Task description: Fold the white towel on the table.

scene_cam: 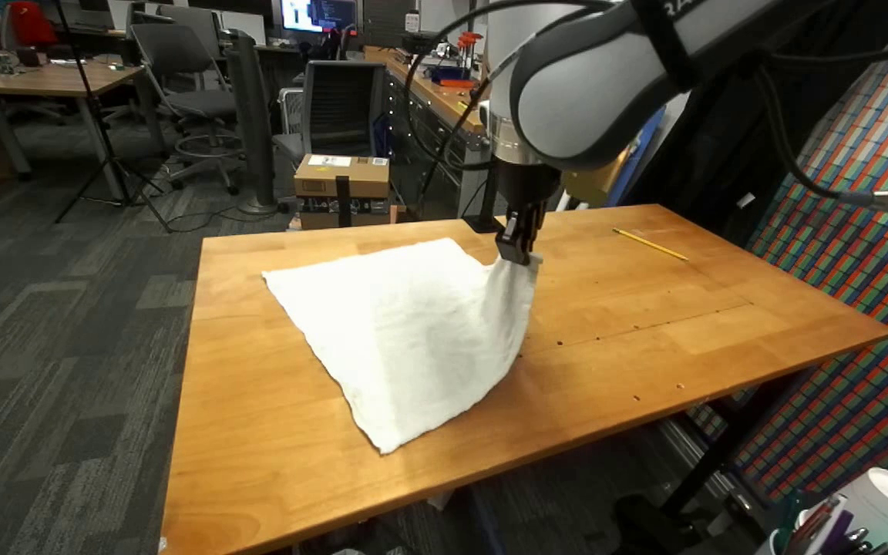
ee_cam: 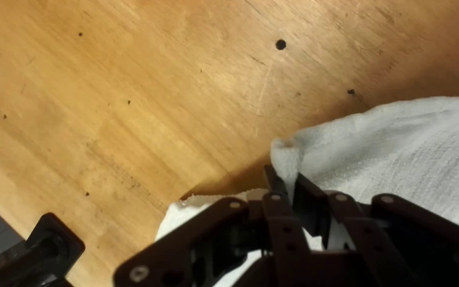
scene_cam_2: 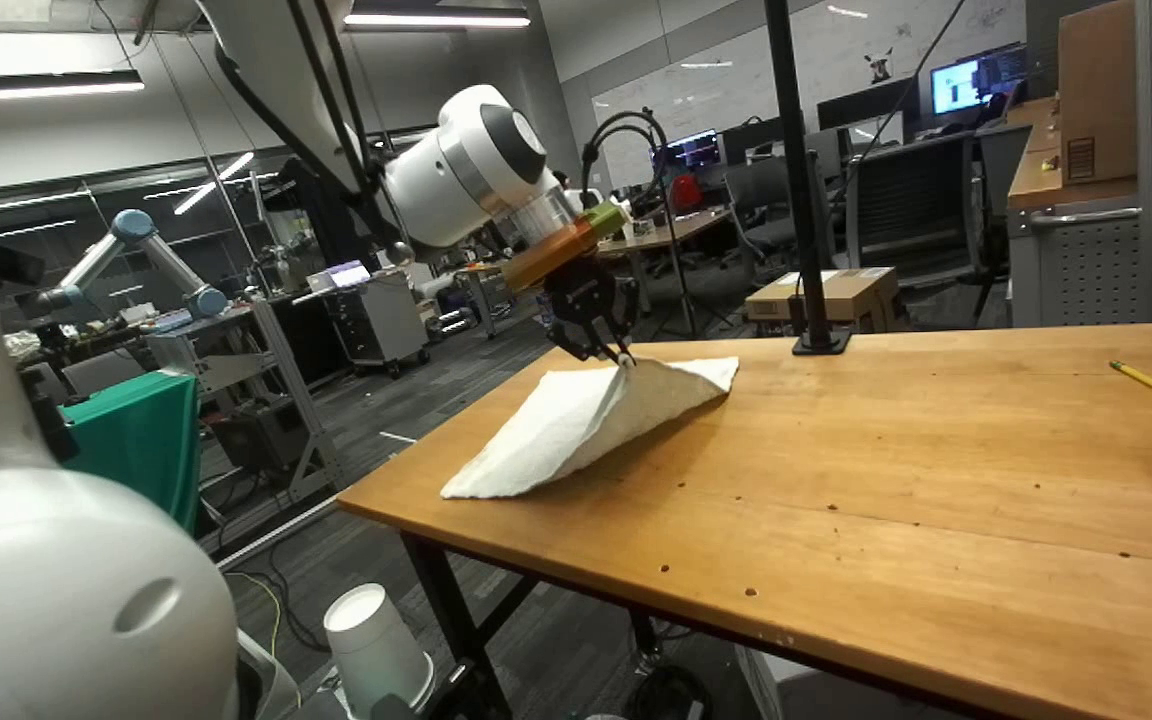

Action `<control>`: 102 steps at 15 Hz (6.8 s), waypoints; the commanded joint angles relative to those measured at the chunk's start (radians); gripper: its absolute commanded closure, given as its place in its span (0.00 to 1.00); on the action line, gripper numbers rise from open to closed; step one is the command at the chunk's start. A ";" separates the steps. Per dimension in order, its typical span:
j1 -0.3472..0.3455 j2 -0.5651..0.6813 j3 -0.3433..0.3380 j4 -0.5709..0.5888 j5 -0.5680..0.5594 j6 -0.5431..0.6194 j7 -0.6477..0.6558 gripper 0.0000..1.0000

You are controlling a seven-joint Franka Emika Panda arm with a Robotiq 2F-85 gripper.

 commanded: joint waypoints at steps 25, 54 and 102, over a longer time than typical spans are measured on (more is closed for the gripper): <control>0.393 0.774 0.038 1.327 -0.268 -0.791 -0.289 0.96; 0.236 0.986 0.058 1.806 0.418 -0.773 -0.268 0.96; 0.103 1.146 -0.068 1.805 0.358 -0.665 -0.297 0.00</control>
